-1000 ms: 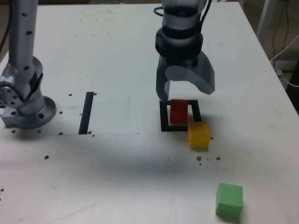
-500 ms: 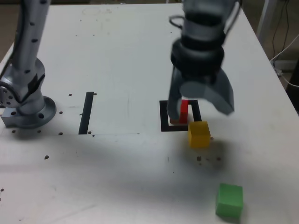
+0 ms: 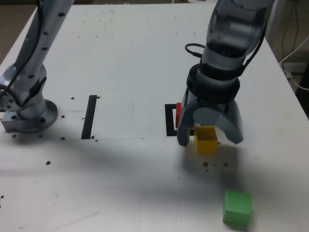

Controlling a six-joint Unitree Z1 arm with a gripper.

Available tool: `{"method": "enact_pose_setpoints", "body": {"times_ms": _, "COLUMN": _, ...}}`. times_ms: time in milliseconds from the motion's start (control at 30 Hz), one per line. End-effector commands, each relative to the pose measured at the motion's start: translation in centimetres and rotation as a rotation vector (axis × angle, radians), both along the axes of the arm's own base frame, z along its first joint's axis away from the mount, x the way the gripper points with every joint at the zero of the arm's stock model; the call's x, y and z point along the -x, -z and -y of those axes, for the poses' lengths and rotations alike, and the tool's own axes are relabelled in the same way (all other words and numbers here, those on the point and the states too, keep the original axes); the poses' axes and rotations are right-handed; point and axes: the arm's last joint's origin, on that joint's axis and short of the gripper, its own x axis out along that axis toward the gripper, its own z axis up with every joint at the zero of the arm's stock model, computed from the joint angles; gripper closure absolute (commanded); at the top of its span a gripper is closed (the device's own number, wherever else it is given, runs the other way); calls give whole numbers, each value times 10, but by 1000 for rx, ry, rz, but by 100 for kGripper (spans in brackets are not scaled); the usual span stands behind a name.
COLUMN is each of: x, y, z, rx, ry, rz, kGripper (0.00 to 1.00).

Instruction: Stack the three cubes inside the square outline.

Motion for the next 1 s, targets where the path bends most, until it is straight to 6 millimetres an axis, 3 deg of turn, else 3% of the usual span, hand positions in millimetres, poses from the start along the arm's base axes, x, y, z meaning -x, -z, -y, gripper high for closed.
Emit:
{"method": "enact_pose_setpoints", "body": {"times_ms": 0, "x": -3, "y": 7, "z": -1, "rx": 15, "ry": 2, "rz": -20, "kGripper": 9}}
{"method": "enact_pose_setpoints", "body": {"times_ms": 133, "x": -5, "y": 14, "z": -1, "rx": 42, "ry": 8, "rz": -40, "kGripper": 21}}
{"method": "enact_pose_setpoints", "body": {"times_ms": 400, "x": -7, "y": 18, "z": -1, "rx": 64, "ry": 7, "rz": -40, "kGripper": 61}}
{"method": "enact_pose_setpoints", "body": {"times_ms": 500, "x": -8, "y": 17, "z": 0, "rx": 68, "ry": 8, "rz": -32, "kGripper": 71}}
{"method": "enact_pose_setpoints", "body": {"times_ms": 967, "x": -8, "y": 16, "z": 1, "rx": 83, "ry": 18, "rz": -18, "kGripper": 74}}
